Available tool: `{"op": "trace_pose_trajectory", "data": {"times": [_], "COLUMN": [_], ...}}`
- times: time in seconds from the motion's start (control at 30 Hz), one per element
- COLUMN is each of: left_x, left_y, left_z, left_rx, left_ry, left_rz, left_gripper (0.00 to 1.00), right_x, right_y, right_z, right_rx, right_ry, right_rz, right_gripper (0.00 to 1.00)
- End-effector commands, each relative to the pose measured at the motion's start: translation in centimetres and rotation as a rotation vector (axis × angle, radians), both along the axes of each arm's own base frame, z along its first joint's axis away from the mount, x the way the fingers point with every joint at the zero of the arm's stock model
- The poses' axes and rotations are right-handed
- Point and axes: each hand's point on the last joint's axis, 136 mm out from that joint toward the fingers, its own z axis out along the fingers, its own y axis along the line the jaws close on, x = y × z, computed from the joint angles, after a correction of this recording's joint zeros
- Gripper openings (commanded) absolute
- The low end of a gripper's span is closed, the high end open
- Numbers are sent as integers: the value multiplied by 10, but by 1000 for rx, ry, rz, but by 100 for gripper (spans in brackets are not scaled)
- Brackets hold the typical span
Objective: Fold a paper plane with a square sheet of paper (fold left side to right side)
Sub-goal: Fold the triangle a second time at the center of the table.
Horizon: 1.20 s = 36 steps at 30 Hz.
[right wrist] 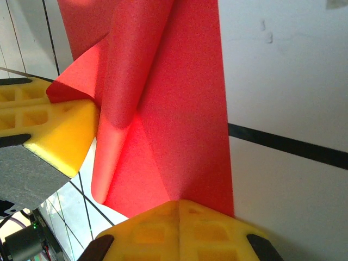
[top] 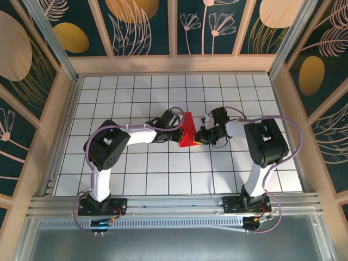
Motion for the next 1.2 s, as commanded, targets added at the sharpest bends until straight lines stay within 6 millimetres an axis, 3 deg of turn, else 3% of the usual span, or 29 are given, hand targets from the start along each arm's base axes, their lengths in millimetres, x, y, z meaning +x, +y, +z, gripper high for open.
{"op": "trace_pose_trajectory", "data": {"times": [0.0, 0.17, 0.47, 0.63, 0.83, 1.17], "left_x": [-1, -4, -7, -6, -6, -6], "left_y": [8, 9, 13, 13, 12, 12], "left_z": [-3, -9, -15, -15, -15, -15], "left_rx": [30, 37, 49, 50, 49, 51], "left_ry": [3, 17, 25, 22, 23, 24], "left_rz": [0, -2, -2, -2, -7, -6], "left_gripper": [0, 0, 0, 0, 0, 0], "right_x": [-15, -11, 13, 29, 41, 43], "right_y": [-5, -3, 9, 16, 29, 47], "right_z": [-22, -14, 40, 56, 51, 39], "right_rx": [-73, -65, 102, 151, 150, 134], "right_ry": [65, 47, -46, -98, -104, -93], "right_rz": [15, 13, -22, -55, -42, -3], "right_gripper": [0, 0, 0, 0, 0, 0]}}
